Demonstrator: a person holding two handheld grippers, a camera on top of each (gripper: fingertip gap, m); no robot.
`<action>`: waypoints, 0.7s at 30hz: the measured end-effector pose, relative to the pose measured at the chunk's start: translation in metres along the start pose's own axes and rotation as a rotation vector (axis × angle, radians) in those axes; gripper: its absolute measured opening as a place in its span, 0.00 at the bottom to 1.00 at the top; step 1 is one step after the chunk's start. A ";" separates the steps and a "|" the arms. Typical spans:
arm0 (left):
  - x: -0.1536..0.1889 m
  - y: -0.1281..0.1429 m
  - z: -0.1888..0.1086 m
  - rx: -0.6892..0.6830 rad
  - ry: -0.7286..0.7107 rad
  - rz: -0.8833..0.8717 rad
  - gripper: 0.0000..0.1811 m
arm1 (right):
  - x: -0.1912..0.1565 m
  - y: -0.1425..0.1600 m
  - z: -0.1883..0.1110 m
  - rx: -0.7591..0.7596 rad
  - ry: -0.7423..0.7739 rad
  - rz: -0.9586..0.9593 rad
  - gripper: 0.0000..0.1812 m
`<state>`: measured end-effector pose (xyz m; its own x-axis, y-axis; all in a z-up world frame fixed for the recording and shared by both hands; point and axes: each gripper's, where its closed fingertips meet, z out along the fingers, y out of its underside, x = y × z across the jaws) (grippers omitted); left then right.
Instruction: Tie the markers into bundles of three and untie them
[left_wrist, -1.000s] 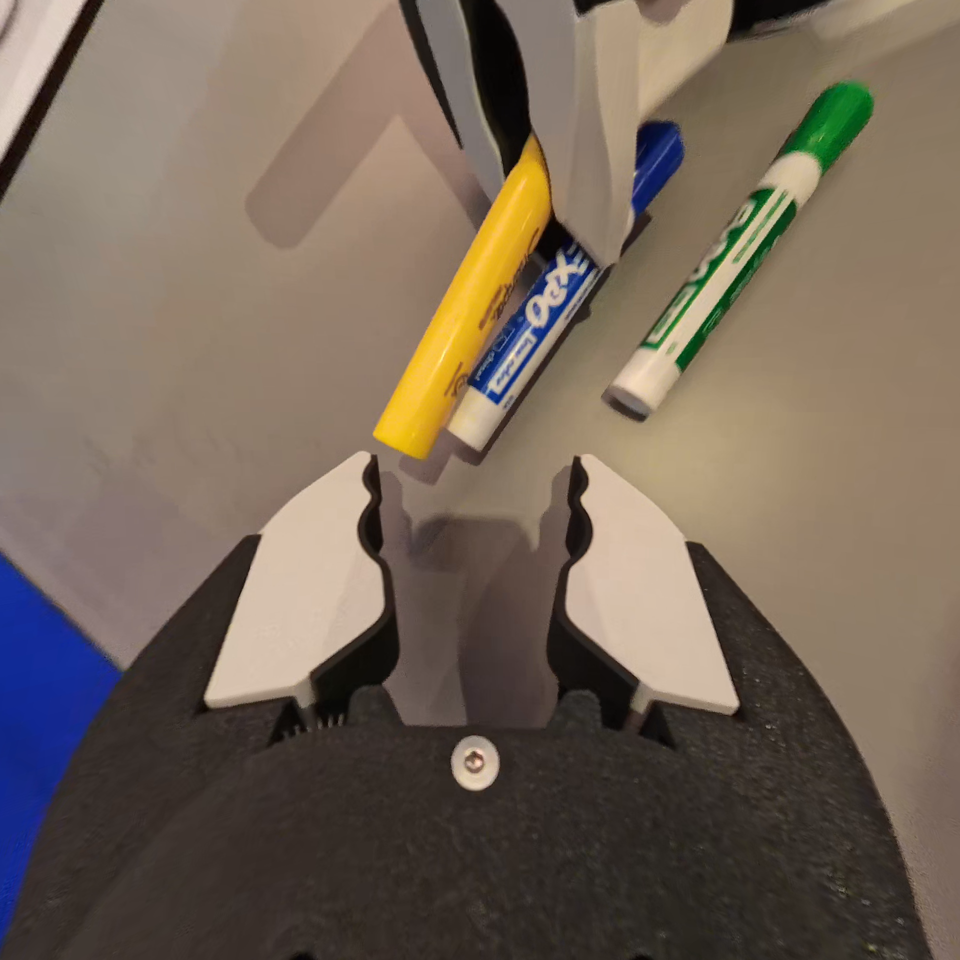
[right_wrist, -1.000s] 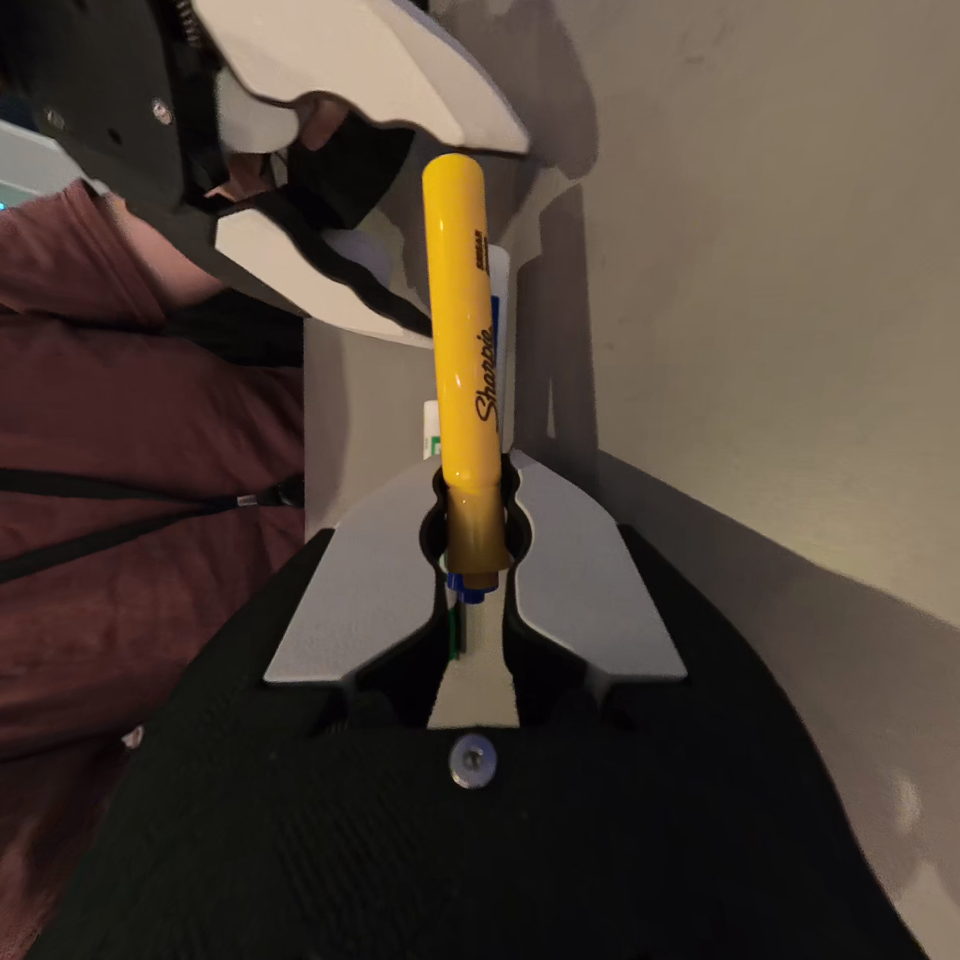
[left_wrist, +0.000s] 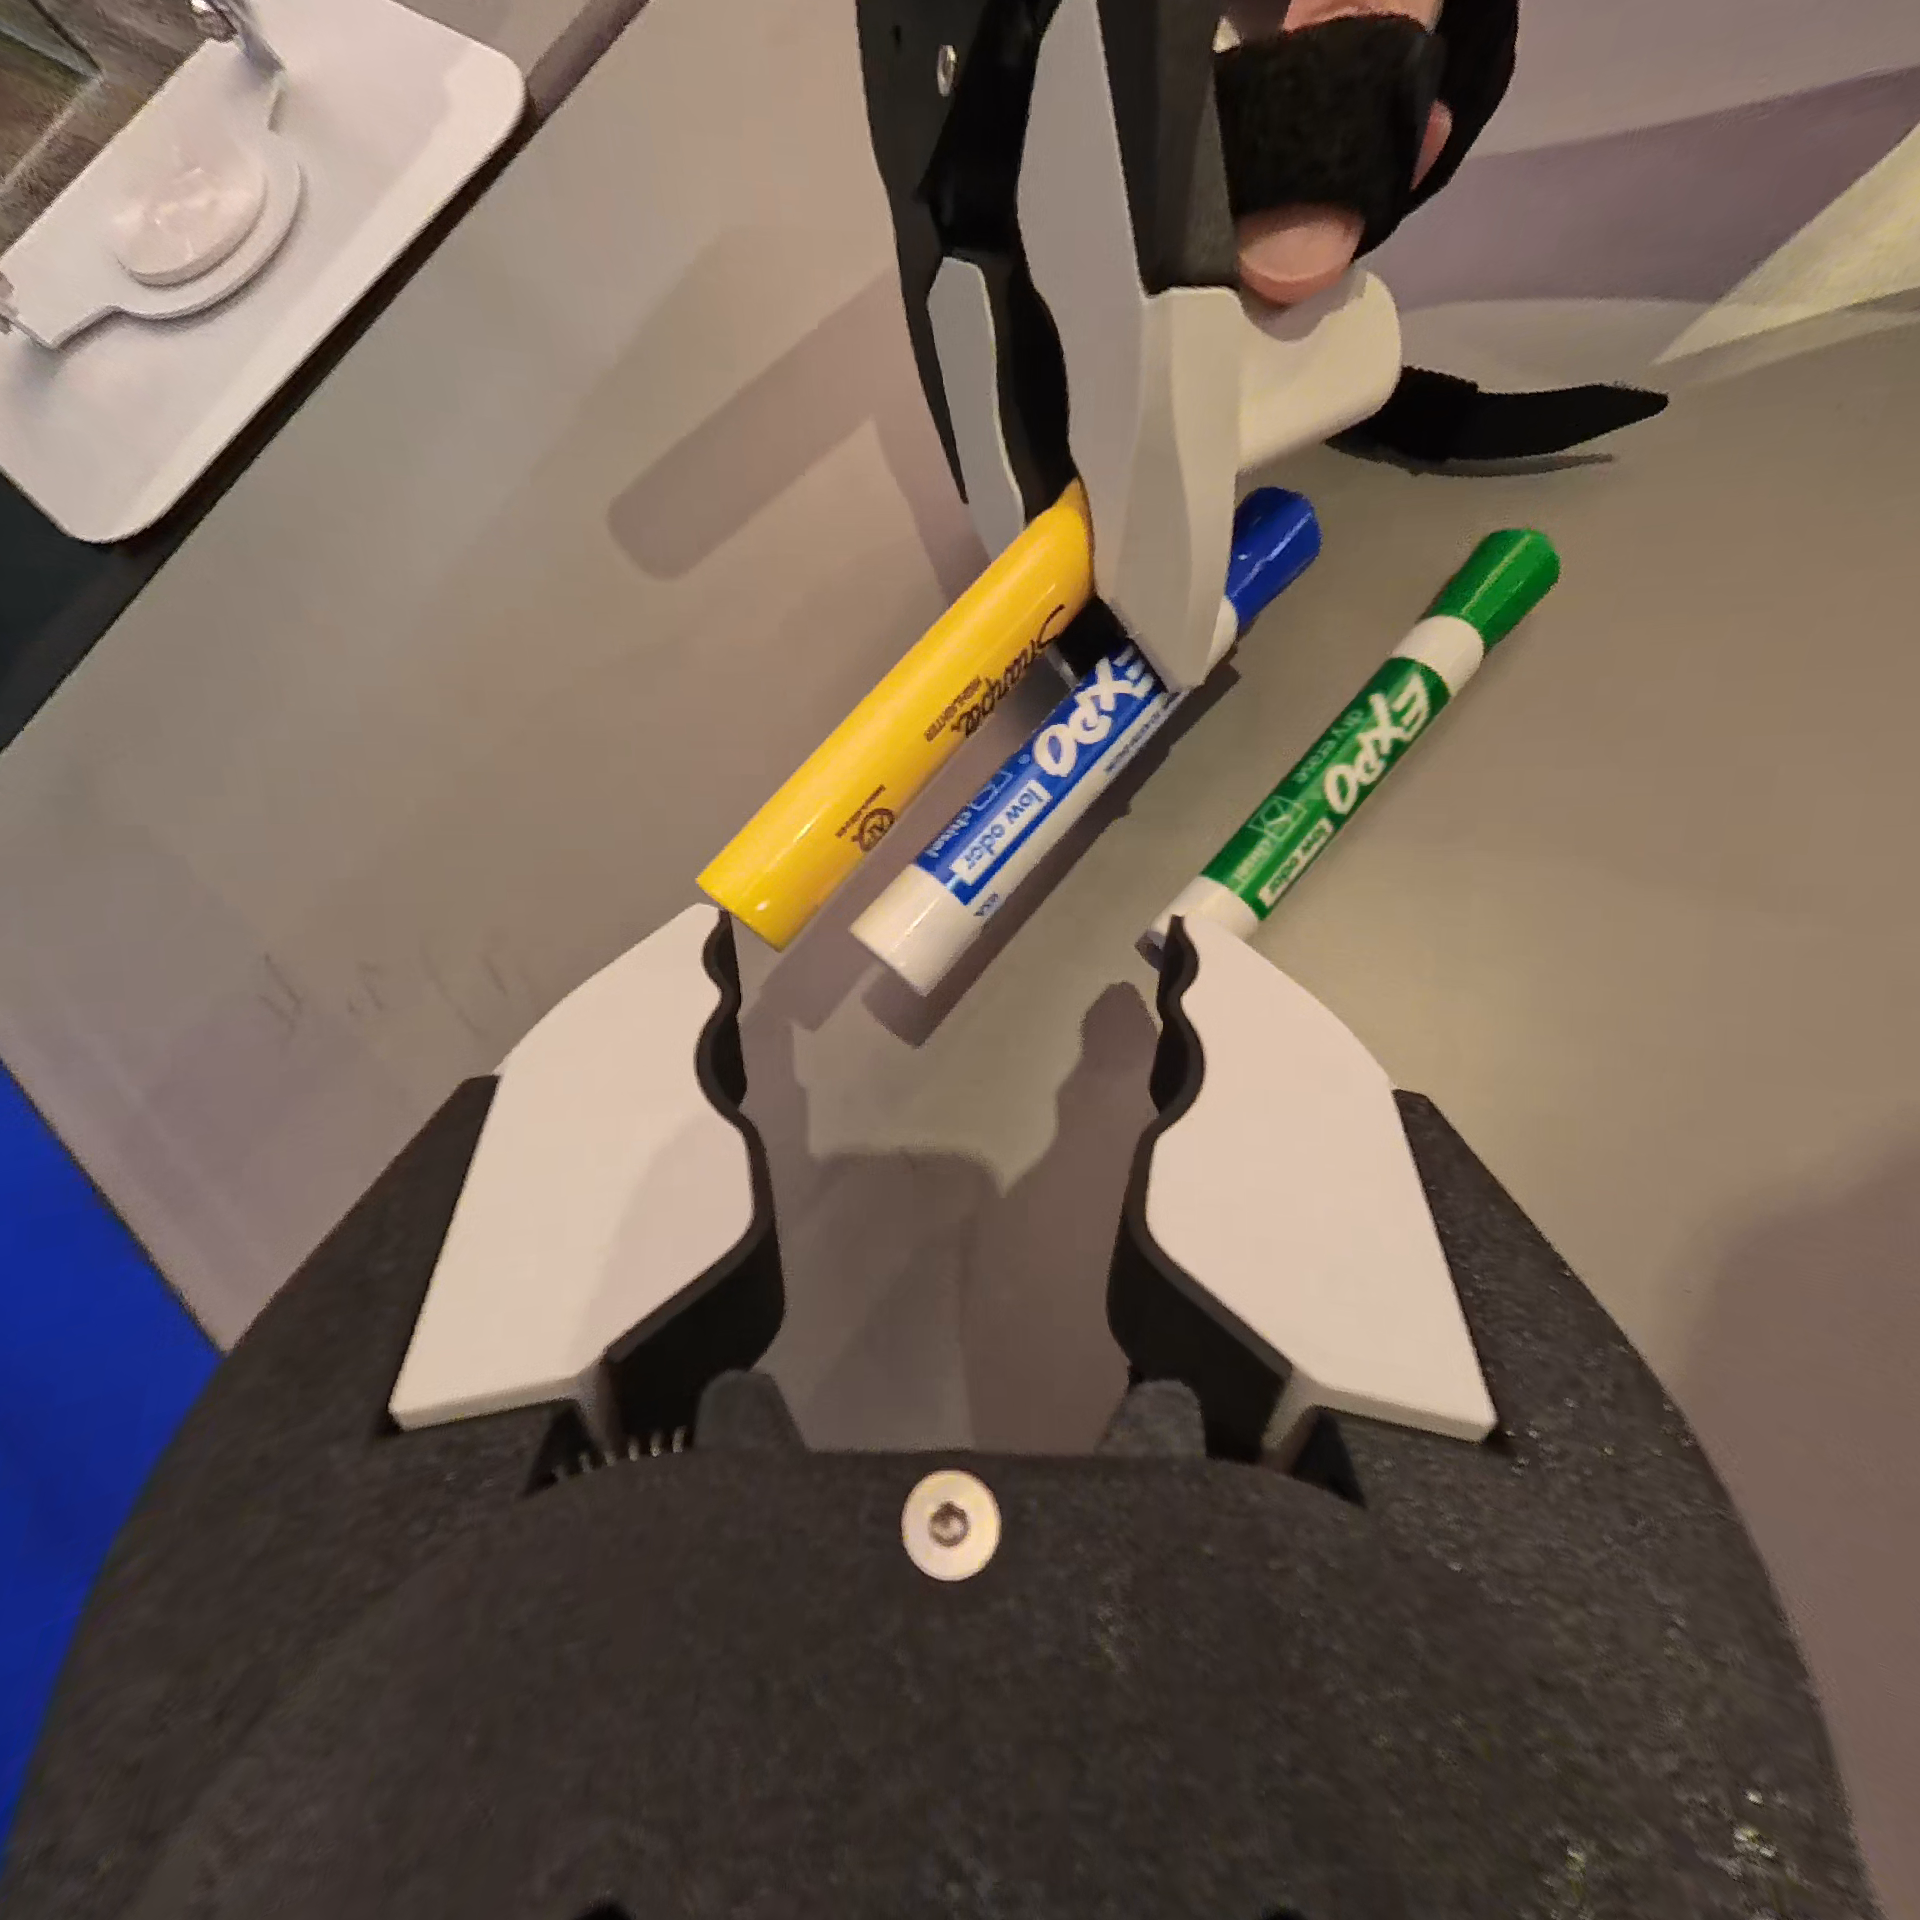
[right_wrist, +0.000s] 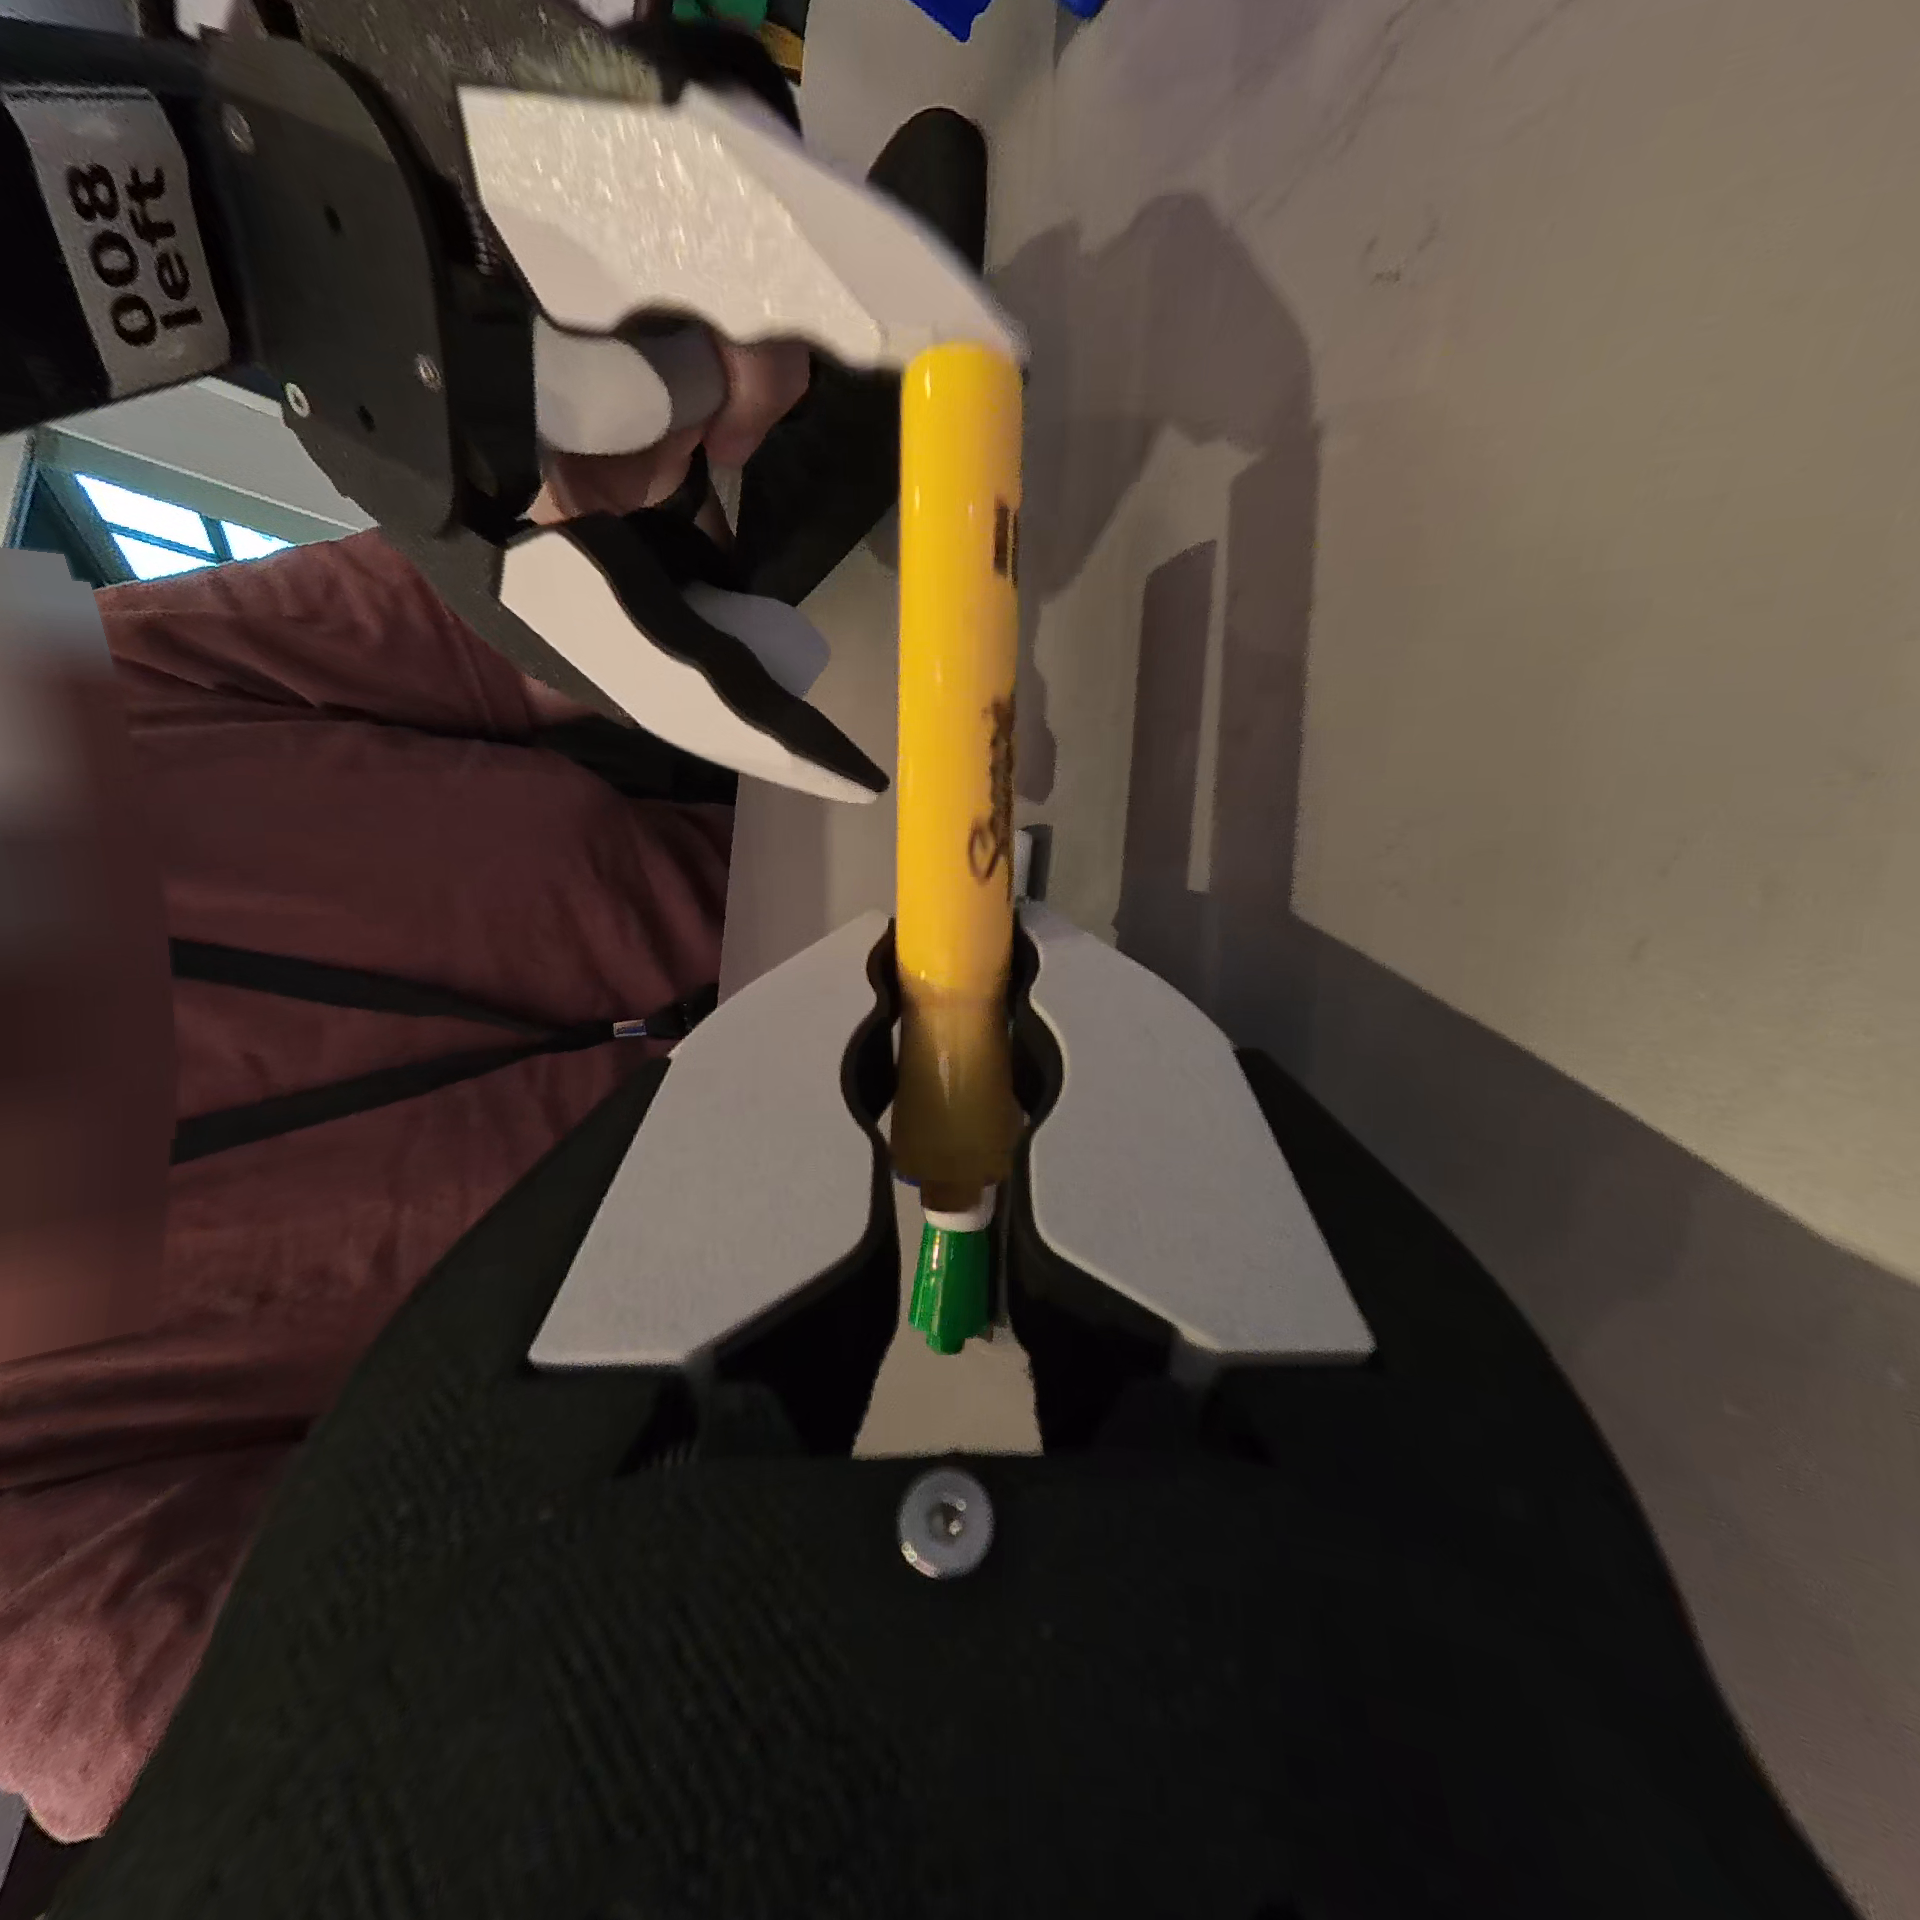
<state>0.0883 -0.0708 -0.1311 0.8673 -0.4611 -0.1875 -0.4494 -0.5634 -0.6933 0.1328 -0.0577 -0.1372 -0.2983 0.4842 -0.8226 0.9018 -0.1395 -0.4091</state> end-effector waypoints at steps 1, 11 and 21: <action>0.005 0.000 0.001 0.001 0.029 0.005 0.40 | 0.000 -0.001 0.000 0.002 -0.003 0.003 0.10; -0.003 0.007 0.004 -0.023 0.009 0.030 0.40 | 0.001 0.001 0.006 -0.016 -0.044 0.108 0.11; 0.002 -0.007 0.008 -0.129 0.110 0.357 0.37 | -0.015 0.000 0.007 -0.045 -0.110 0.192 0.10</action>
<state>0.0949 -0.0626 -0.1326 0.6268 -0.7103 -0.3203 -0.7477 -0.4327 -0.5037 0.1348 -0.0708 -0.1280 -0.1500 0.3554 -0.9226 0.9575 -0.1802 -0.2251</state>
